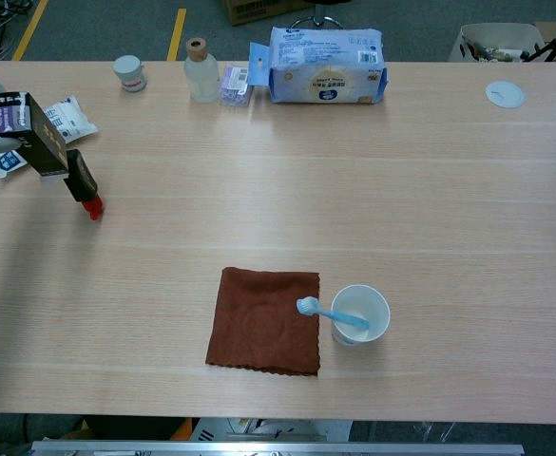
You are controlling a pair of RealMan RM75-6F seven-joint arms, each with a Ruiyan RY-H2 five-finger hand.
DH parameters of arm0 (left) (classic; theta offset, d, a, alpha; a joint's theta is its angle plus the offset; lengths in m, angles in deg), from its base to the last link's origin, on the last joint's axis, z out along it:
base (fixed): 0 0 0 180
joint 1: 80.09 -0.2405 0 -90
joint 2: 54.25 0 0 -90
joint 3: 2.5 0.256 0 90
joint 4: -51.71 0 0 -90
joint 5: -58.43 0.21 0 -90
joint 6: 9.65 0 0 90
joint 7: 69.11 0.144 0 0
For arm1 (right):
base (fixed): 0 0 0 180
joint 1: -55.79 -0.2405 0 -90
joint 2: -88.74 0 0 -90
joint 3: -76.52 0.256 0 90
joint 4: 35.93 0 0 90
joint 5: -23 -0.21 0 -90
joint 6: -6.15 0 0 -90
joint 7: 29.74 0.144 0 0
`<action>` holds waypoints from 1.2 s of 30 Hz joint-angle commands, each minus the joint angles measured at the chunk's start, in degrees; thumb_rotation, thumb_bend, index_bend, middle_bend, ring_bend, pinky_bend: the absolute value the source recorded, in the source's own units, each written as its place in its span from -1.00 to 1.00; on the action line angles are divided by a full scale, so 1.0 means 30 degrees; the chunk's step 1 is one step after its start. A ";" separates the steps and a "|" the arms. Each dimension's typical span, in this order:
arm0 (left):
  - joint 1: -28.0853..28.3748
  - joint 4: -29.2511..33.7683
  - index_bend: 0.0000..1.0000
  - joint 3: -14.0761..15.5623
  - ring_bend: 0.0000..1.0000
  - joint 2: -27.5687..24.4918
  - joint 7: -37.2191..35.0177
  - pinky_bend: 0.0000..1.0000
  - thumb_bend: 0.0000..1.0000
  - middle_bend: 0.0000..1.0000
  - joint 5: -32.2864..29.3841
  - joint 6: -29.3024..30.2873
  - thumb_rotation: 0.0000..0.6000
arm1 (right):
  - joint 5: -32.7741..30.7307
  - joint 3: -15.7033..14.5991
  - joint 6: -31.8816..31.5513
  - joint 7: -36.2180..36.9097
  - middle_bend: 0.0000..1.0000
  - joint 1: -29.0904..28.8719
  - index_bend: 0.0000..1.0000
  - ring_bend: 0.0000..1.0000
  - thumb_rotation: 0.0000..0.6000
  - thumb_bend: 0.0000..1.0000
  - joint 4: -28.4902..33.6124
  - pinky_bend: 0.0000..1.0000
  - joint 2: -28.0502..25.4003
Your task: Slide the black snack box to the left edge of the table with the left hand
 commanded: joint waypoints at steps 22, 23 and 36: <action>0.1431 -0.0827 0.03 0.3349 -1.00 -0.0142 1.2750 -0.96 -0.85 -0.99 -0.4121 -0.2085 1.00 | -0.0083 -0.0042 0.0138 -0.0049 -0.70 -0.0002 -0.71 -0.73 1.00 -0.59 0.0057 -0.27 -0.0056; 0.1585 -0.0710 0.02 0.3437 -1.00 -0.0146 1.3134 -0.96 -0.85 -0.99 -0.4730 -0.2384 1.00 | -0.0098 -0.0044 0.0153 -0.0038 -0.70 0.0000 -0.71 -0.73 1.00 -0.59 0.0046 -0.27 -0.0055; 0.2607 0.0009 -0.67 0.3792 -1.00 -0.0618 1.2764 -0.96 -0.85 -1.00 -0.7120 -0.4079 1.00 | -0.0138 -0.0061 0.0069 0.0148 -0.70 0.0100 -0.71 -0.73 1.00 -0.59 -0.0157 -0.27 0.0017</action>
